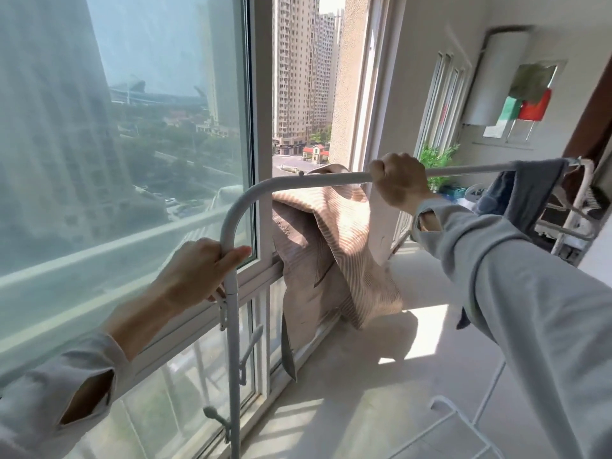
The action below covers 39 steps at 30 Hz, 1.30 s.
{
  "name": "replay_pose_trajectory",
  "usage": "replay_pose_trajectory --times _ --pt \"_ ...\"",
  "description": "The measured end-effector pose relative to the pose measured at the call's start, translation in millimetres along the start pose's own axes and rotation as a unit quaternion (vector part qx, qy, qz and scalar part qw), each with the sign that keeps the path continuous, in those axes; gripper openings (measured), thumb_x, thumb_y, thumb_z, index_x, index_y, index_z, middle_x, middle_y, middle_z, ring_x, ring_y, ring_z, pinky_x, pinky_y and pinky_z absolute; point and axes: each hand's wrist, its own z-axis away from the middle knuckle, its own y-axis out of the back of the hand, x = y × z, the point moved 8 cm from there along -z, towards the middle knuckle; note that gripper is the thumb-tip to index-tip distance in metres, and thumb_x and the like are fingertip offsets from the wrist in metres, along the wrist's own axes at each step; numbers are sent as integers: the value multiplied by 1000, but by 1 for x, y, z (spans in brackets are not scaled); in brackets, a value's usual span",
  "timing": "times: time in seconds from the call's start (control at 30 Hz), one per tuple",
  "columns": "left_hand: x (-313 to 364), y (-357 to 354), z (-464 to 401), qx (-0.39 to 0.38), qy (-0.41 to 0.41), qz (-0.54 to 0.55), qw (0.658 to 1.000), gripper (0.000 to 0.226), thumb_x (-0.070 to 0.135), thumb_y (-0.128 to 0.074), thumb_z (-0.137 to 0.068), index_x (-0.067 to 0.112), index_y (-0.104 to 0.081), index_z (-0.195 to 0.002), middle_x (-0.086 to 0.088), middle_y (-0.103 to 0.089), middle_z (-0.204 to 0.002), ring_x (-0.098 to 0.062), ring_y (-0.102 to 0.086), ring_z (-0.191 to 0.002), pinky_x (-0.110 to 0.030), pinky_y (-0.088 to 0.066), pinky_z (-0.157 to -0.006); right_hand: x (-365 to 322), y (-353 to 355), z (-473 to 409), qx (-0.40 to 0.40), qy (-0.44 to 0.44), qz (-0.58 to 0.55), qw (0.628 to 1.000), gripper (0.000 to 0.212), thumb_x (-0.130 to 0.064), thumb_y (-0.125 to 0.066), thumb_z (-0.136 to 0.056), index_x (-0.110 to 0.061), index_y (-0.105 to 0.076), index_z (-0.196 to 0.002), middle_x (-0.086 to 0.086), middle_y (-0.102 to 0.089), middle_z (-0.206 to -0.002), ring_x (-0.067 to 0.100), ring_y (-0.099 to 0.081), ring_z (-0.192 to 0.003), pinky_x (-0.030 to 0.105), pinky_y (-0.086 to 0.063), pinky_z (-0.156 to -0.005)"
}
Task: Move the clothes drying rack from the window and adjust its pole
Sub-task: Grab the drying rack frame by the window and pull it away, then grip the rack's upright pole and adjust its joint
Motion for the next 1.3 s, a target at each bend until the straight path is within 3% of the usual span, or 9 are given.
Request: replay_pose_trajectory --times 0.23,0.3,0.4,0.5,0.63,0.77,1.03,1.2,1.3 --pt "37 -55 -10 -85 -9 68 994 49 50 -62 -94 6 -73 -75 -21 -75 -73 -25 -76 -53 -33 -62 -47 56 15 7 -52 -67 -39 996 44 -41 -30 -86 -15 -50 -56 2 -49 -52 16 -45 -48 24 -24 -49" --pt "51 -72 -13 -115 -15 96 989 57 55 -61 -89 1 -74 -75 -27 -76 -80 -37 -77 -66 -38 -65 -60 72 22 12 -51 -86 -55 993 41 -39 -34 -85 -17 -47 -53 2 -47 -51 16 -43 -47 25 -23 -50" --pt "81 -101 -10 -197 -34 170 965 50 56 -59 -79 10 -77 -70 -19 -79 -83 -46 -74 -92 -53 -60 -91 99 34 18 -49 -115 -67 990 36 -39 -36 -81 -17 -46 -53 2 -47 -53 17 -42 -50 27 -24 -51" --pt "105 -131 -4 -249 -18 296 922 36 47 -66 -79 12 -68 -72 -5 -72 -67 -29 -77 -73 -52 -58 -94 128 44 23 -72 -143 -69 985 35 -39 -37 -79 -15 -49 -56 5 -51 -57 21 -46 -56 31 -32 -56" --pt "136 -166 2 -288 -14 396 872 25 38 -70 -84 22 -64 -65 5 -51 -59 -14 -53 -58 -38 -59 -78 160 59 31 -85 -175 -66 979 33 -34 -40 -81 -15 -49 -55 6 -50 -58 23 -45 -56 33 -35 -57" --pt "168 -192 7 -287 -26 412 865 28 32 -65 -92 13 -55 -74 3 -47 -60 -9 -48 -54 -20 -51 -59 185 72 42 -94 -205 -83 971 32 -31 -40 -87 -16 -49 -61 7 -51 -61 21 -45 -58 34 -33 -61" --pt "208 -232 4 -308 -25 454 836 35 17 -59 -102 16 -46 -69 -2 -36 -63 -15 -37 -56 -28 -36 -61 192 86 62 -95 -255 -126 954 28 -27 -43 -89 -20 -43 -61 0 -42 -59 16 -40 -57 33 -31 -57" --pt "219 -260 12 -454 -24 482 749 44 19 -66 -88 18 -35 -55 1 -32 -51 -11 -30 -42 -19 -34 -45 181 91 76 -75 -322 -139 933 21 -18 -42 -90 -18 -41 -68 5 -45 -81 20 -43 -80 37 -38 -77" --pt "222 -279 30 -548 8 473 689 48 26 -70 -74 19 -31 -47 4 -27 -42 -7 -24 -33 -20 -18 -39 172 98 86 -49 -390 -159 906 11 -16 -53 -88 -10 -61 -84 8 -60 -91 19 -58 -89 34 -50 -86"
